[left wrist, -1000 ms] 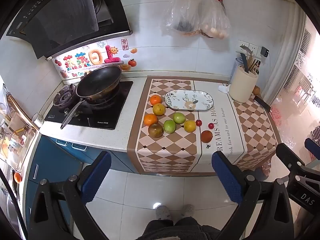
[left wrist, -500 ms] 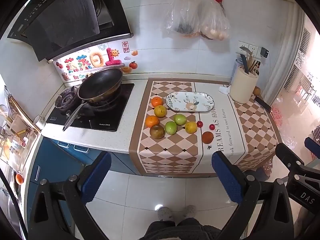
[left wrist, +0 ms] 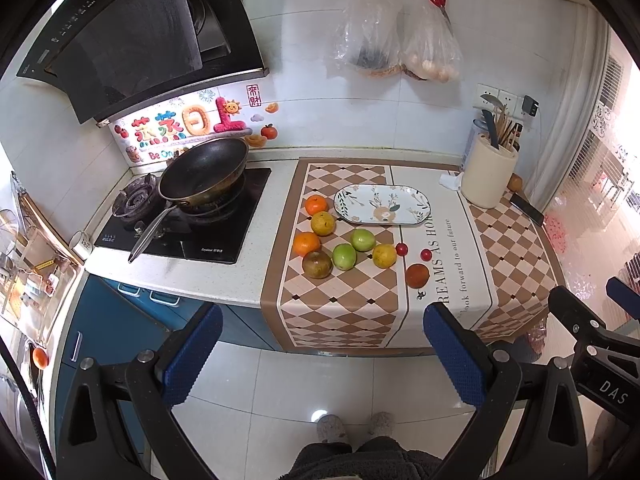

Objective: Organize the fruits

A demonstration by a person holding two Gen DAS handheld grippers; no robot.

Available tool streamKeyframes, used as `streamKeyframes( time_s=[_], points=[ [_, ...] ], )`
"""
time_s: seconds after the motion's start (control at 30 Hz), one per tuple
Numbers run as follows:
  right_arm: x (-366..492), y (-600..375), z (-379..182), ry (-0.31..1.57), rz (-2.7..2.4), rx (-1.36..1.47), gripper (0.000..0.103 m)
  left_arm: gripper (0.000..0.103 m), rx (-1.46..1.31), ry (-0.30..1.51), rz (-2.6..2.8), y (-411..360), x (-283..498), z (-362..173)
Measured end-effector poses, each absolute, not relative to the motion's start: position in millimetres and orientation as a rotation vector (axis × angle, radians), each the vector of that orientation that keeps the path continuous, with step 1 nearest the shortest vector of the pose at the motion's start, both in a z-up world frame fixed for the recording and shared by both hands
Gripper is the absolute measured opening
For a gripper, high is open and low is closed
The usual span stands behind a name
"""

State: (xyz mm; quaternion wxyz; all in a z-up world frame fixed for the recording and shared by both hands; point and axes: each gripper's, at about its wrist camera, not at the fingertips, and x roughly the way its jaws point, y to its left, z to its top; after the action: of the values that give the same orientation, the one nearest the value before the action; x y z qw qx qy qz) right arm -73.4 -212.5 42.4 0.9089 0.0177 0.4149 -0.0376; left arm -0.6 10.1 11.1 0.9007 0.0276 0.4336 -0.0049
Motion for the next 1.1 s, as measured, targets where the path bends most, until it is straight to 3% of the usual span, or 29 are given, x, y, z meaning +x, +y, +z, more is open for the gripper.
streamKeyframes(
  time_s=[1.1],
  points=[
    [-72.4,-214.6,42.4,0.857,-0.078,0.040,0.103,0.103,0.055,0.901,-0.011,8.6,-1.2,7.5]
  ],
)
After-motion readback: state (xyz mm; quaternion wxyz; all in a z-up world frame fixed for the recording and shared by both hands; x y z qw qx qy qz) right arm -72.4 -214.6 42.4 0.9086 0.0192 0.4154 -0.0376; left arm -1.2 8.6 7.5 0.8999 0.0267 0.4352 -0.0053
